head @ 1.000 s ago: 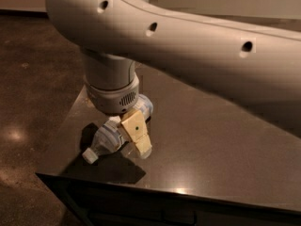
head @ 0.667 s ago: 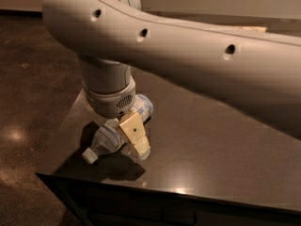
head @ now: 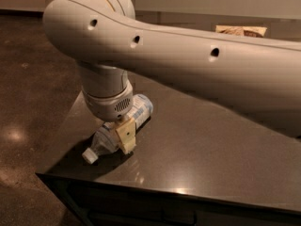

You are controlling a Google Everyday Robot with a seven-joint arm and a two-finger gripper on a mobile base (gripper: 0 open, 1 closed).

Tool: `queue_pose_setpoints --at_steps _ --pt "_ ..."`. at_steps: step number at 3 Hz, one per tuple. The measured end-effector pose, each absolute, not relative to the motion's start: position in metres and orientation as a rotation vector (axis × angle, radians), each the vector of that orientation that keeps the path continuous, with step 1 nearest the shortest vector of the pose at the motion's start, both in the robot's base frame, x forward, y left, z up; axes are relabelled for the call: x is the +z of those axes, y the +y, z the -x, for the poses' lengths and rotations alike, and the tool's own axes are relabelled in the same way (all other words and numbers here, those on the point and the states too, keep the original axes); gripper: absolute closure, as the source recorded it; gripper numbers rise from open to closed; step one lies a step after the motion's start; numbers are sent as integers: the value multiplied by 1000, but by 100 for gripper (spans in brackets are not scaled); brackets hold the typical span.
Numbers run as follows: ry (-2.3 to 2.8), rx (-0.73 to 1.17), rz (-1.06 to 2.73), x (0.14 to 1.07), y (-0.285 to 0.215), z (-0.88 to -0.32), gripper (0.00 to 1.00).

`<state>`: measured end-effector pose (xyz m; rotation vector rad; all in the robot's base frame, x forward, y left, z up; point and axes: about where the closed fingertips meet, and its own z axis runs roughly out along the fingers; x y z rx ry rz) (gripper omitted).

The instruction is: Place blue plastic bottle upright

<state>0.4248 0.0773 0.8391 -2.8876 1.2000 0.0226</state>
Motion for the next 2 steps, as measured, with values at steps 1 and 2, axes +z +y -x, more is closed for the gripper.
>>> queue_pose_setpoints --at_steps 1,2 --pt "1221 73 2826 848 75 -426 62" --pt "1239 147 2742 872 67 -425 84"
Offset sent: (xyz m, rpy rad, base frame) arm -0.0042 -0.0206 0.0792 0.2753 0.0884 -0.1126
